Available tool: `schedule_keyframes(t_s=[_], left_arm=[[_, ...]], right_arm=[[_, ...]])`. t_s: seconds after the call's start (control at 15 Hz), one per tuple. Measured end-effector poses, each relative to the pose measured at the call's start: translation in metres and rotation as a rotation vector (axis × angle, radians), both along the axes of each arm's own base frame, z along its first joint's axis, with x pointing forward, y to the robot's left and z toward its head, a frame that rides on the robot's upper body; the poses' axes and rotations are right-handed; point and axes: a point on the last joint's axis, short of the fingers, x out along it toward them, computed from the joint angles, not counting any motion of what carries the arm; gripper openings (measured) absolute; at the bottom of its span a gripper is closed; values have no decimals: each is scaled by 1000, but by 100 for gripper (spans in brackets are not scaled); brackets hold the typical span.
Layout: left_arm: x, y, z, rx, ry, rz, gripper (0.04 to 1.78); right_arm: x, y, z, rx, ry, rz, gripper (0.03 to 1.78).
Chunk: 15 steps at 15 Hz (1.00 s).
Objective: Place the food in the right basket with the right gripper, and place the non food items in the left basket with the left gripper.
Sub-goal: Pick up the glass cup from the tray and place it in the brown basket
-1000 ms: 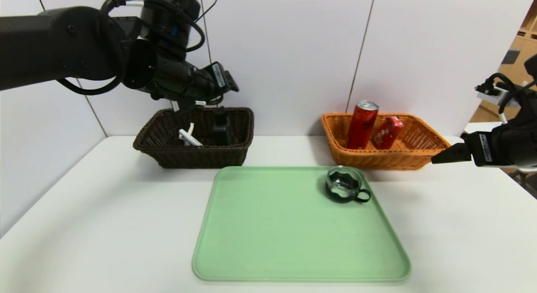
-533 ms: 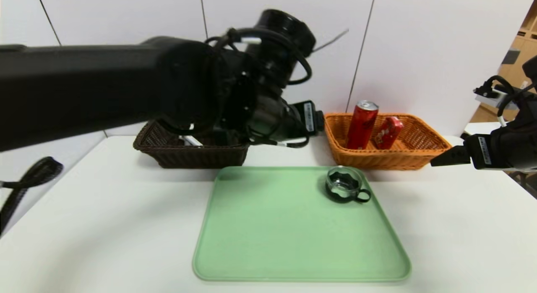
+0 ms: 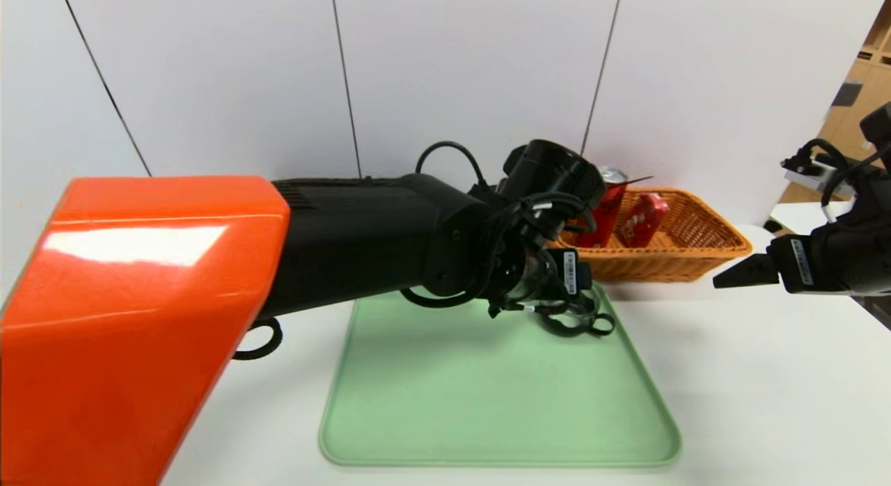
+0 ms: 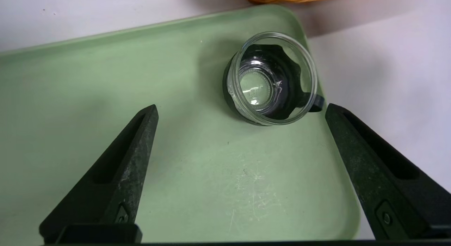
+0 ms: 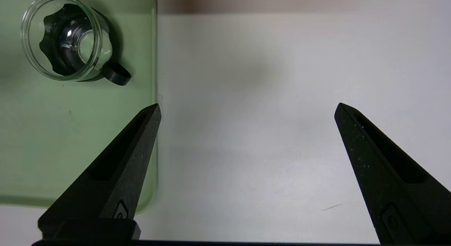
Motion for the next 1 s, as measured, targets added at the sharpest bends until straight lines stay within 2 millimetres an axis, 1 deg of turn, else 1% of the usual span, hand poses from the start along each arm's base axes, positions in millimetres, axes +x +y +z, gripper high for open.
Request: schedule_keyframes(t_s=[0.27,0.53,0.73,1.0], left_arm=[[9,-11,-20,51,-56,25,167],[14,-17,-34,68,-52,23,168],[16,-19,-41,93,-55,11,169],[19,-21,-43,101,-83,-4,169]], right_arm=[[-1,0,-4,0,14,2,170],[-2,1,-8,1,29,3,170],[-2,1,-9,0,34,4,170],[-3,2,-10,0,38,7,170]])
